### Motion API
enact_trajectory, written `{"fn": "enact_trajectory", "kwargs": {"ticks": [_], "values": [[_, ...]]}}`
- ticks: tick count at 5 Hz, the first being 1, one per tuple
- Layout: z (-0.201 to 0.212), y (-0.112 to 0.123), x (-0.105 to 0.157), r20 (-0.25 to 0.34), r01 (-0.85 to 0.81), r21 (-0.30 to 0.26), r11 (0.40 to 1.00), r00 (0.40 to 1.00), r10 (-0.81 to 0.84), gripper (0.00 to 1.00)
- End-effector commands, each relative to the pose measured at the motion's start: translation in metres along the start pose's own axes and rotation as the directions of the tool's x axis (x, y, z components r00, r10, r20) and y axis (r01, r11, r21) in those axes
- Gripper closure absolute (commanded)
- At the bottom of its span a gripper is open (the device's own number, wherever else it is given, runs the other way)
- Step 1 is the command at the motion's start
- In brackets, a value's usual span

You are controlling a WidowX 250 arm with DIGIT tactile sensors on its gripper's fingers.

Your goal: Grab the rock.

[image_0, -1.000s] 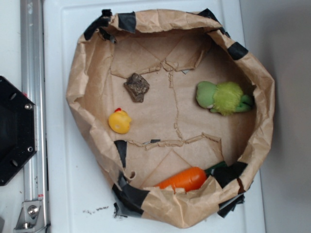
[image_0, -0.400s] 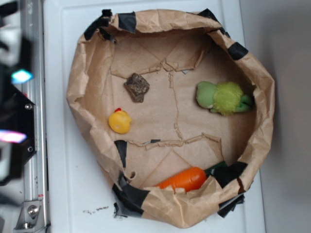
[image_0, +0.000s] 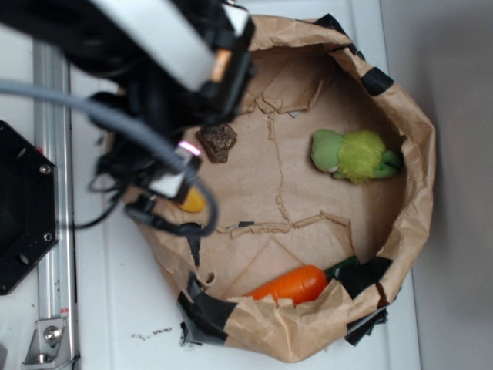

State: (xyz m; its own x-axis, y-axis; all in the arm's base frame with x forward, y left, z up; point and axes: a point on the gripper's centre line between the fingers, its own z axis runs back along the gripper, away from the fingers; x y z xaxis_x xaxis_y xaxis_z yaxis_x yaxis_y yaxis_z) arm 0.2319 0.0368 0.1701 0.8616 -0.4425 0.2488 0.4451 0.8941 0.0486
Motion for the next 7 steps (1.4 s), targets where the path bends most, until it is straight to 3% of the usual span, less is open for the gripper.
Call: {"fn": "enact_trajectory", "kwargs": {"ticks": [1, 6, 7], "values": [[-0.082, 0.011, -0.035, -0.166, 0.128, 0.031, 0.991, 0.979, -0.122, 0.00], [-0.082, 0.011, -0.035, -0.166, 0.128, 0.031, 0.991, 0.979, -0.122, 0.00], [-0.108, 0.018, -0.045, -0.209, 0.213, 0.008, 0.977, 0.956, -0.206, 0.00]]}}
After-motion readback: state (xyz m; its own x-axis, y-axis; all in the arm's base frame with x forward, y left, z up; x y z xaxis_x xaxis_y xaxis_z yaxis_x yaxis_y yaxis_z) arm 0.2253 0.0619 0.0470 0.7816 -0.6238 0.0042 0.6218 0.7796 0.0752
